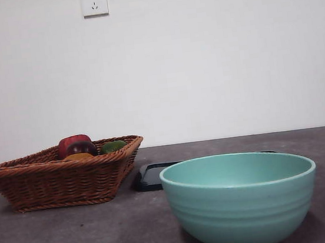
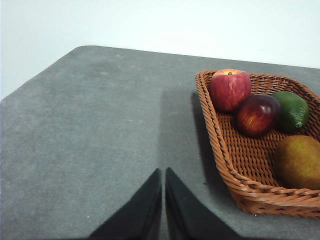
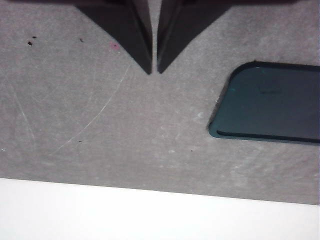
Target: Pick up the wifruite, put it on the bowl, pick up the plate, put it on desk
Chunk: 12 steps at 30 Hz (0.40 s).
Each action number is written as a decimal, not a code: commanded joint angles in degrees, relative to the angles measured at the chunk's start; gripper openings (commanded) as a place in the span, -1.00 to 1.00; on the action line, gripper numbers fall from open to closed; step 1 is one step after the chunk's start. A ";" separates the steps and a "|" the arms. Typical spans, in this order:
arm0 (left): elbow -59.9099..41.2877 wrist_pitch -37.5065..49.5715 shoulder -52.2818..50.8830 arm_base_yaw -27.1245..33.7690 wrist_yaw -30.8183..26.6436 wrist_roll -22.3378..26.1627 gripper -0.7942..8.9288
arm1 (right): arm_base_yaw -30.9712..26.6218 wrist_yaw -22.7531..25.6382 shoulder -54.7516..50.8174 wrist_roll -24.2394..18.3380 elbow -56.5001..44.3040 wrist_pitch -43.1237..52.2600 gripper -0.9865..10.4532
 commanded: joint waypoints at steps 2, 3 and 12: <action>-1.14 -0.31 -0.11 0.07 -0.09 0.61 -0.81 | -0.02 0.09 -0.09 0.59 -0.37 0.20 -0.82; -1.14 -0.31 -0.11 0.07 -0.09 0.61 -0.81 | -0.02 0.07 -0.09 0.59 -0.37 0.70 -0.82; -1.14 -0.31 -0.11 0.07 -0.09 0.61 -0.81 | -0.02 0.11 -0.09 0.59 -0.37 1.20 -0.82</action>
